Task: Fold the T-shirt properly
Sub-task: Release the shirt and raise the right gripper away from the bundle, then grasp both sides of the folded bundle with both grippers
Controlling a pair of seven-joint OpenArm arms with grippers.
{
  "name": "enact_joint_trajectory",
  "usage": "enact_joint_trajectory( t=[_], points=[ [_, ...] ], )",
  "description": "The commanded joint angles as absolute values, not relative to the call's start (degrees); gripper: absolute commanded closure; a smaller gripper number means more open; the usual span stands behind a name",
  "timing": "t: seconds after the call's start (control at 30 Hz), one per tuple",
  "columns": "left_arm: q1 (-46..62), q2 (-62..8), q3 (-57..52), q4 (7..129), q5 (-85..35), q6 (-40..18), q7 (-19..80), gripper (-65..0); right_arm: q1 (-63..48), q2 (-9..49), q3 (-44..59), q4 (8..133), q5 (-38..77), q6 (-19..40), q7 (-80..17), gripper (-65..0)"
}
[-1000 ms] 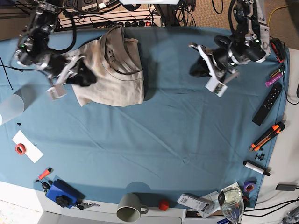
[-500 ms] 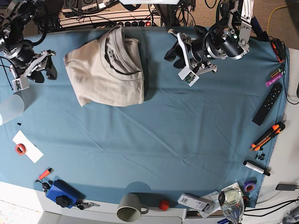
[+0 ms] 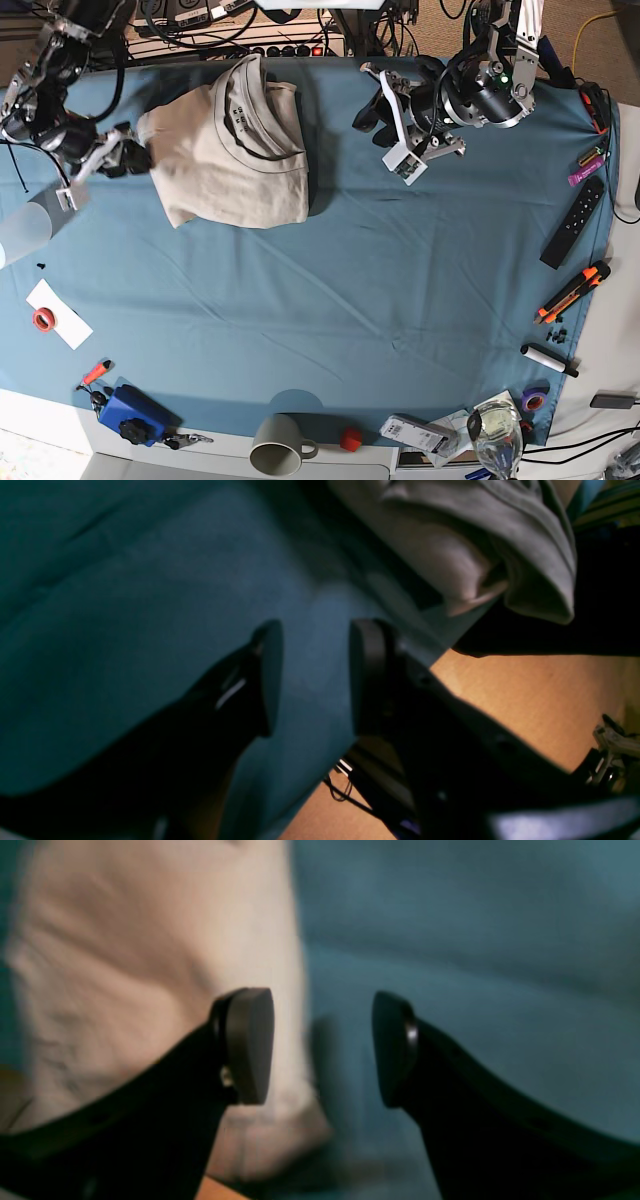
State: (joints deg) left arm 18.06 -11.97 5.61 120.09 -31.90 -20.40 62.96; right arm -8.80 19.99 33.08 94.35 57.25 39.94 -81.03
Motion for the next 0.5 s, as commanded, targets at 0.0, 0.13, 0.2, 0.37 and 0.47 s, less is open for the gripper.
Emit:
enact_joint_trajectory(
  t=[0.0,0.13,0.2,0.37,0.47],
  points=[
    [17.8,-12.0,5.6,121.1,-32.5,-20.6,61.7,-22.8,-7.9,21.1,32.8,94.8,59.7,40.0,-80.0,-32.0],
    [17.8,-12.1,5.6,121.1,-32.5,-20.6,61.7,-22.8,-8.3,21.1,31.7,94.8,61.1,40.0,-80.0,-32.0],
    [17.8,-12.1,5.6,121.1,-32.5,-20.6,61.7,-22.8,-9.3,21.1,31.7,94.8,61.5,40.0,-80.0,-32.0],
    [17.8,-12.0,5.6,121.1,-32.6,-20.6,61.6,-22.8,-13.6,21.1,31.7,94.7,61.7,40.0,-80.0,-32.0],
    [17.8,-12.0,5.6,121.1,-32.6,-20.6,61.5,-22.8,-14.4,21.1,30.7,91.9,62.0,40.0,-80.0,-32.0]
  ],
)
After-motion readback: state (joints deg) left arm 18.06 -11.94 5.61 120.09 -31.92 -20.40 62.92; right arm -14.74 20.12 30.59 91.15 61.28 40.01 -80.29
